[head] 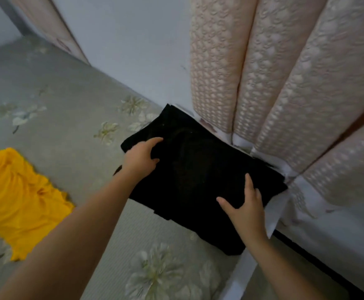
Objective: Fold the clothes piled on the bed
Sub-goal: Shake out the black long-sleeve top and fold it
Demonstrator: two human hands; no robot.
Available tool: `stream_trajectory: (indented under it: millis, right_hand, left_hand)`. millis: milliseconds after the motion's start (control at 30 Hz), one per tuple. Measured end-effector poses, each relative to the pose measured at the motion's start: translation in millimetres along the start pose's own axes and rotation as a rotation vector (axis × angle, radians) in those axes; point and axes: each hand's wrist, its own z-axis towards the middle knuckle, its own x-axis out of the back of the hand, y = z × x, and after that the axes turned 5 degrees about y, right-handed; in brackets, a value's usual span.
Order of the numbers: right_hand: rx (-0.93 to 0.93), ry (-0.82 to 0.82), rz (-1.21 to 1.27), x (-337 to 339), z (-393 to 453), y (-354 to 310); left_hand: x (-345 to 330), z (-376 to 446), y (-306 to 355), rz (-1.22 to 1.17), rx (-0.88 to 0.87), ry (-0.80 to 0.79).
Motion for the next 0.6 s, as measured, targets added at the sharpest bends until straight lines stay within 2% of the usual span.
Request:
stream_trajectory:
  millis: [100,167,200,233,300,400,467,533,600]
  right_hand:
    - [0.001,0.027,0.103,-4.1,44.6,-7.7]
    - [-0.051,-0.016,0.142,-11.7,73.2,-5.5]
    - [-0.089,-0.054,0.122,-16.6,84.5,-1.4]
    - [-0.120,-0.095,0.044,-22.8,91.2,5.3]
    - [-0.126,-0.154,-0.187,-36.4,92.9,21.3]
    - [0.010,-0.149,-0.397,-49.5,82.9,41.2]
    - [0.070,-0.160,-0.492,-50.4,76.1,51.1]
    - [0.128,-0.145,-0.540,-49.4,70.5,55.4]
    - [0.270,-0.082,-0.538,-55.8,60.1,57.2]
  left_hand:
    - [11.1,63.3,22.9,0.101,-0.050,0.142]
    - [6.1,85.2,32.3,0.158,-0.029,0.246]
    - [-3.0,88.3,35.2,0.197,-0.022,0.250]
    - [-18.1,84.8,35.7,0.246,-0.026,0.208]
    - [-57.9,62.5,31.7,0.319,-0.038,0.017]
    - [-110.1,21.6,17.9,0.281,0.042,-0.222]
    - [-128.4,-1.2,5.6,0.195,0.111,-0.228]
    - [-134.3,-24.6,-9.0,0.148,0.160,-0.162]
    - [-134.8,-57.3,-32.1,0.167,0.205,-0.120]
